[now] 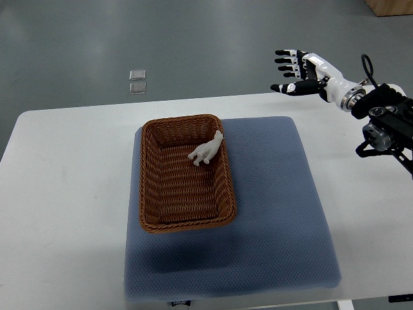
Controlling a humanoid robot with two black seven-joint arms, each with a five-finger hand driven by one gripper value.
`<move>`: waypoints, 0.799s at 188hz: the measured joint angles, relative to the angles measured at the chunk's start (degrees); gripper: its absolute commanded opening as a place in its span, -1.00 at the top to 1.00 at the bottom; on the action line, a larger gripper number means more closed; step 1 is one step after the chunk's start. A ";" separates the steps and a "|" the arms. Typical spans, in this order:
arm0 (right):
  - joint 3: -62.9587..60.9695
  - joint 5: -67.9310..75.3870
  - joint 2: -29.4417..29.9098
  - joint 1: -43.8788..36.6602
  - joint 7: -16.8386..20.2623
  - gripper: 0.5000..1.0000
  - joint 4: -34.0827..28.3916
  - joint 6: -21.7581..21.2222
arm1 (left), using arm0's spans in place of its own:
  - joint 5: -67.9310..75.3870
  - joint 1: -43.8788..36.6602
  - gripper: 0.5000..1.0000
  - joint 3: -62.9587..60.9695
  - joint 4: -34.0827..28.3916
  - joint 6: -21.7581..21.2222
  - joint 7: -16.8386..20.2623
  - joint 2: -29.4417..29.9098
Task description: Place white bear in brown basket with right hand
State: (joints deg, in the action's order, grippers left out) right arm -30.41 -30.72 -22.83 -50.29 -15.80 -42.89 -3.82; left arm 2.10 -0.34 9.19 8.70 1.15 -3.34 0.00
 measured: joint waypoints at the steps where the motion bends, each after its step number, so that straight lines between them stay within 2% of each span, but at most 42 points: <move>1: -0.01 0.60 0.02 0.03 0.00 -0.43 0.16 0.03 | 0.00 0.00 -1.00 0.00 0.00 0.00 0.00 0.00; 16: -0.03 9.79 0.23 0.63 0.00 -0.44 2.61 0.51 | 0.00 -0.01 -1.00 0.00 0.00 0.00 0.00 0.00; 32: -0.06 15.56 0.28 1.44 -0.03 -0.55 4.01 0.62 | 0.00 -0.01 -1.00 0.00 0.00 0.00 0.00 0.00; 73: -0.27 26.55 0.37 2.59 -0.59 -0.62 4.56 0.57 | 0.00 -0.02 -1.00 0.03 0.00 0.00 0.00 0.00; 104: -0.42 32.93 1.19 3.19 -0.70 -0.70 4.56 0.53 | 0.00 -0.01 -1.00 0.02 0.00 0.00 0.00 0.00; 150: -0.70 38.08 2.45 4.67 -0.72 -0.70 4.40 -0.17 | 0.00 -0.01 -1.00 -0.02 0.00 0.00 0.00 0.00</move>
State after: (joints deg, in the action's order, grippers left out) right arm -31.11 7.36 -20.38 -45.62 -16.52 -38.49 -3.99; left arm 2.10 -0.35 9.17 8.70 1.15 -3.34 0.00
